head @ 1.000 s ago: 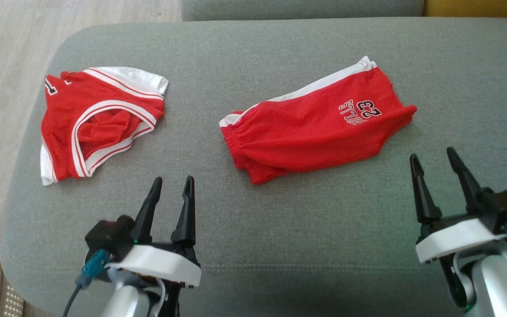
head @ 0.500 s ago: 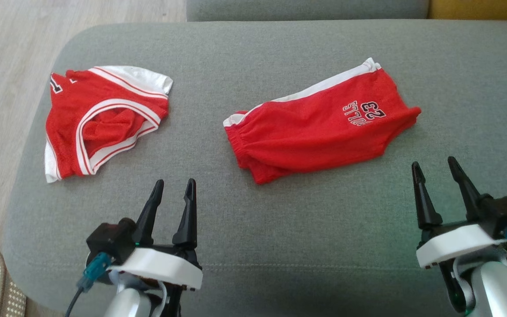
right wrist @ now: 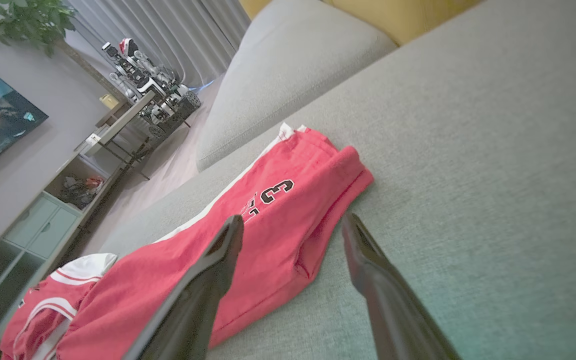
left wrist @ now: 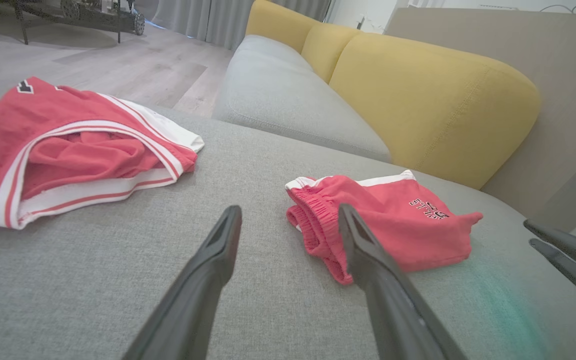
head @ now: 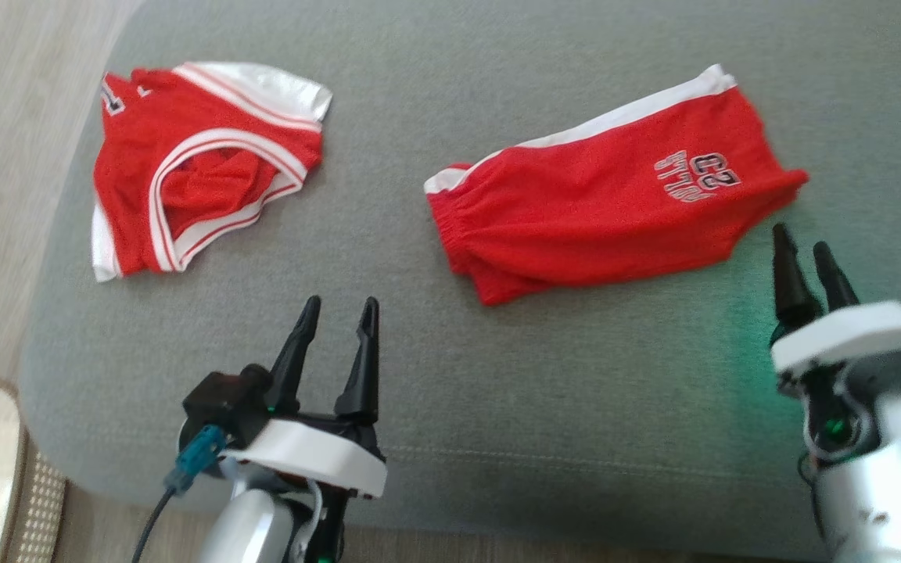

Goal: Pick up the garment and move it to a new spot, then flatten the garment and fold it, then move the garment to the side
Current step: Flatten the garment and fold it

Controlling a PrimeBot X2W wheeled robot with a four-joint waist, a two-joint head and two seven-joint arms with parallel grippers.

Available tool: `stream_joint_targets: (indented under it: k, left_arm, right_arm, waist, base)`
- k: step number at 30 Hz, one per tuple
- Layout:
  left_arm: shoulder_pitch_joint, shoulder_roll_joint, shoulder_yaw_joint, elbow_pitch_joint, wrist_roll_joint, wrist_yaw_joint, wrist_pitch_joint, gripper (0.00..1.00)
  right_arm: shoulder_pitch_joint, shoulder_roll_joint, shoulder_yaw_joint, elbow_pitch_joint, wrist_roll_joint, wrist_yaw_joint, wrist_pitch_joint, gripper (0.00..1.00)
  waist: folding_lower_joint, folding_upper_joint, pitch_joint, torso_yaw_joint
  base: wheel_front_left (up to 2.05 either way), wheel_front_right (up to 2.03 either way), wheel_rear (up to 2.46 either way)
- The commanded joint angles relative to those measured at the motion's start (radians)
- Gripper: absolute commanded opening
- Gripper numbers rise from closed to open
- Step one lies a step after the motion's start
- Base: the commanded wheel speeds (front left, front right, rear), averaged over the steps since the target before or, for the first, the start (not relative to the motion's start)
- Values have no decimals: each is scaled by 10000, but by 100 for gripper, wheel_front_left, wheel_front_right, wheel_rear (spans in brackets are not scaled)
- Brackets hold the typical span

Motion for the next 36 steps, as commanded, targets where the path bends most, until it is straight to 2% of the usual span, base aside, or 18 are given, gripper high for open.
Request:
stream_joint_targets:
  k: [1, 5, 10, 19, 27, 36]
  left_arm:
    - [-442, 74, 180, -321, -73, 52, -124, 100]
    - [-620, 74, -64, -335, -168, 143, -124, 100]
    - [-741, 74, -369, -373, -279, 261, -124, 100]
    - [-758, 74, -731, -463, -431, 445, -124, 100]
    - [-768, 74, -799, -520, -473, 492, -124, 100]
    - [-956, 74, -939, -633, -545, 540, -124, 100]
  right_arm:
    - [-545, 88, -26, -55, 416, -2, 317, 100]
    - [-1351, 86, -721, 749, 1086, -2, 1140, 100]
    - [-2300, 39, -1791, 1883, 1299, -2, 1739, 100]
    - [-3400, -80, -3436, 3907, 510, -2, 2100, 100]
    - [-3884, -39, -4053, 4632, 173, -2, 2230, 100]
    - [-4491, -226, -4113, 5077, -314, -2, 2391, 100]
  waist:
    - [0, 0, 284, 249]
    - [0, 0, 587, 582]
    - [0, 0, 854, 1007]
    - [0, 0, 988, 1537]
    - [0, 0, 1036, 1609]
    - [0, 0, 1384, 1627]
  base:
    - [0, 0, 0]
    - [0, 0, 0]
    - [0, 0, 0]
    - [0, 0, 0]
    - [0, 0, 0]
    - [0, 0, 0]
